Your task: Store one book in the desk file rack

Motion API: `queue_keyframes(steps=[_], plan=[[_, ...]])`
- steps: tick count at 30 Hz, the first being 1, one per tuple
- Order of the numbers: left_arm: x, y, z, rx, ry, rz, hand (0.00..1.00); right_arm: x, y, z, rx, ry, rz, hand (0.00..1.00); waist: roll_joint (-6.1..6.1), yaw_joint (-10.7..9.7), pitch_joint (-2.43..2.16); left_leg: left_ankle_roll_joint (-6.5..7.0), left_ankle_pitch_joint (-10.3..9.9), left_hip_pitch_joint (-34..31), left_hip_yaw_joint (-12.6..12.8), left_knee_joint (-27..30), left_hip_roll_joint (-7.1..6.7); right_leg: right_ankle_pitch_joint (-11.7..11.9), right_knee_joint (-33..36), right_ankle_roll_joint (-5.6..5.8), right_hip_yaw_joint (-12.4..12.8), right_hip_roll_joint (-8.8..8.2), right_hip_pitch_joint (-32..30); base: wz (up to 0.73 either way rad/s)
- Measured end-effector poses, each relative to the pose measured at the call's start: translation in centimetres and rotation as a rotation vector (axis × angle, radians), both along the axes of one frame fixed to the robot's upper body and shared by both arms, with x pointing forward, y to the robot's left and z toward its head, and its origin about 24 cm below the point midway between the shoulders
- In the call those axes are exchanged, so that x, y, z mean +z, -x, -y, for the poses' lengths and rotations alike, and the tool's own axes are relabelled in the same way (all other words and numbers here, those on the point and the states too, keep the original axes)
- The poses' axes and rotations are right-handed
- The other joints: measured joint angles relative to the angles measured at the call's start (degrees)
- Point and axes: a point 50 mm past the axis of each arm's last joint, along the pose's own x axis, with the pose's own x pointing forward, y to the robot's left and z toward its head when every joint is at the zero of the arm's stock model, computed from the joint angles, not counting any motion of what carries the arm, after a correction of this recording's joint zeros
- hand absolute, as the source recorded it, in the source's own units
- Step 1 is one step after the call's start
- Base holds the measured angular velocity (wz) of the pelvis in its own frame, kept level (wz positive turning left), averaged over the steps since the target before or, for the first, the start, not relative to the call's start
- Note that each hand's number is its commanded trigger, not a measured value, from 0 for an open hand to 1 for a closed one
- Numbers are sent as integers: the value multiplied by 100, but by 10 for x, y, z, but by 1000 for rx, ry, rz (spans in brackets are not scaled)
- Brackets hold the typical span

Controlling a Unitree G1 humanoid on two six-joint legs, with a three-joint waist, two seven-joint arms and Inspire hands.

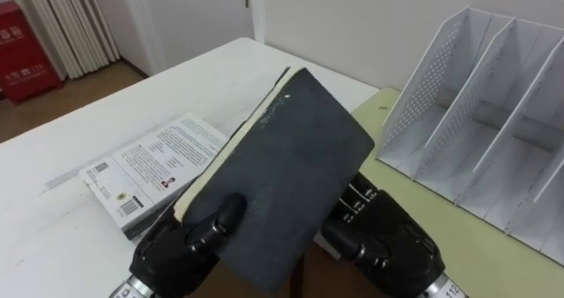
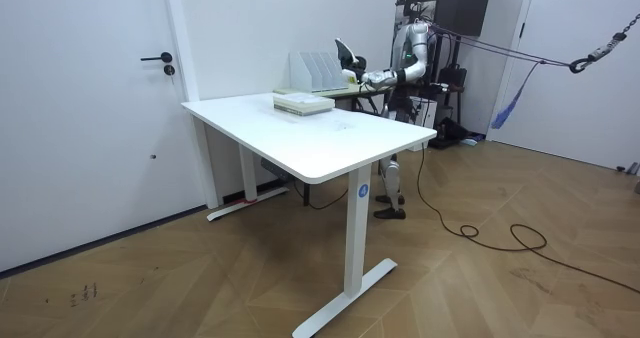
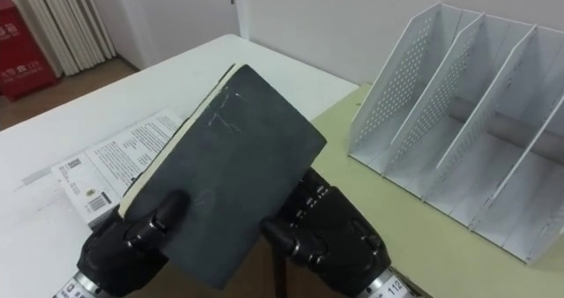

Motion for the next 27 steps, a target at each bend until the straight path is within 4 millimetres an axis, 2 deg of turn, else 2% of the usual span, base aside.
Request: queue_keyframes(steps=[4, 14, 21, 22, 23, 24, 27], plan=[[-4, 3, 4, -56, 2, -7, 100, 1, 1, -3, 15, -4, 0, 100, 30, 5, 17, 0, 0, 13, 10, -12, 3, 0, 5, 0, 10, 0, 0, 0], [-6, 5, 7, -92, 33, -26, 100, 3, 1, -5, 36, -29, -9, 100, 30, 29, 21, 0, 0, 11, 16, -17, 3, 0, -5, 0, 15, 2, -2, 0], [-7, 6, 8, -103, 46, -32, 100, 5, 1, -5, 41, -35, -2, 100, 22, 123, 25, 0, 0, 8, 17, -19, 3, 0, -10, 0, 17, 2, -3, 0], [-6, 6, 8, -105, 48, -30, 64, 5, 1, -5, 42, -34, 0, 100, 20, 126, 23, 0, 0, 8, 17, -19, 3, 0, -11, 0, 17, 2, -3, 0], [-6, 6, 8, -106, 49, -30, 17, 5, 1, -5, 43, -34, 0, 100, 16, 125, 24, 0, 0, 7, 17, -18, 3, 0, -11, 0, 17, 2, -2, 0], [-6, 6, 8, -106, 49, -30, 0, 5, 1, -5, 43, -34, 0, 100, 14, 126, 26, 0, 0, 5, 16, -18, 3, 0, -11, 0, 17, 2, -2, 0], [-7, 6, 8, -106, 48, -31, 0, 5, 1, -4, 42, -23, -3, 100, 2, 135, 30, 0, 0, 16, 17, -19, 2, 0, -7, 0, 22, 3, 3, 0]])
